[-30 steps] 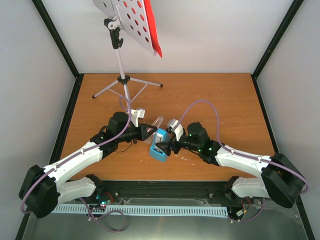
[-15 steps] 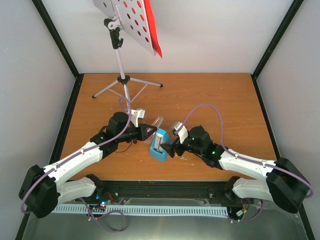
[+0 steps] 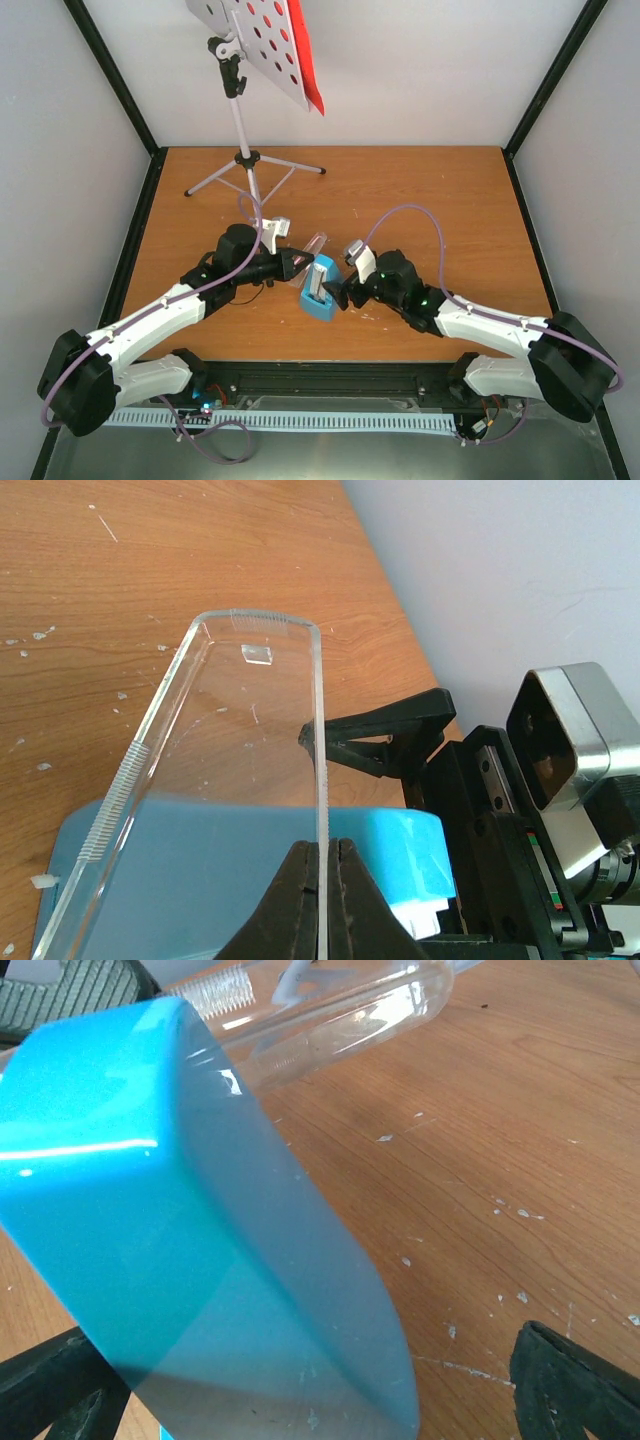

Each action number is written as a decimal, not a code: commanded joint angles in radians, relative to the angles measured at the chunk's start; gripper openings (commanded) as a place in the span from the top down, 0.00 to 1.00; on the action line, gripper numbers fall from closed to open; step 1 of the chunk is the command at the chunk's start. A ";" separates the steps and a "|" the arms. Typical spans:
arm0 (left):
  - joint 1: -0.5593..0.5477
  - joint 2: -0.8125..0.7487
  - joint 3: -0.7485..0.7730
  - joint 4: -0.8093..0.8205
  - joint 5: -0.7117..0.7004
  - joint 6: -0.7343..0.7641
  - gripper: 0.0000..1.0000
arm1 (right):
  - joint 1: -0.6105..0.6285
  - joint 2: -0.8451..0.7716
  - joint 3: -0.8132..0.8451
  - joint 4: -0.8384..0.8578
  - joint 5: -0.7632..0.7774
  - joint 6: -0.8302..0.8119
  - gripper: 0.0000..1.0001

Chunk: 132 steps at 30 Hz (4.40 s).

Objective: Pack up the instrument practice props

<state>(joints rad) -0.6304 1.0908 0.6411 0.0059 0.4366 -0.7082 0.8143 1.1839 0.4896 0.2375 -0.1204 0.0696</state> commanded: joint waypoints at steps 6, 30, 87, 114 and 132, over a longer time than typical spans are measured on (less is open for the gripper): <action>-0.005 -0.014 -0.002 0.026 0.023 0.006 1.00 | 0.005 0.039 0.065 0.011 0.048 0.016 0.01; -0.005 -0.274 0.006 -0.020 -0.144 0.051 0.99 | -0.008 -0.294 0.037 -0.182 0.100 0.140 0.00; -0.005 -0.224 -0.044 0.497 0.312 -0.142 0.66 | -0.009 -0.191 0.280 0.165 -0.430 0.563 0.52; -0.003 -0.049 -0.387 0.396 -0.008 0.147 0.01 | -0.010 -0.235 0.080 -0.503 0.034 0.478 0.51; -0.003 0.214 -0.325 0.572 0.131 0.379 0.10 | -0.011 -0.126 0.120 -0.492 0.079 0.499 0.49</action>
<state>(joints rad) -0.6304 1.2560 0.2565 0.5159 0.5060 -0.4065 0.7994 1.0462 0.5835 -0.2874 -0.0658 0.5549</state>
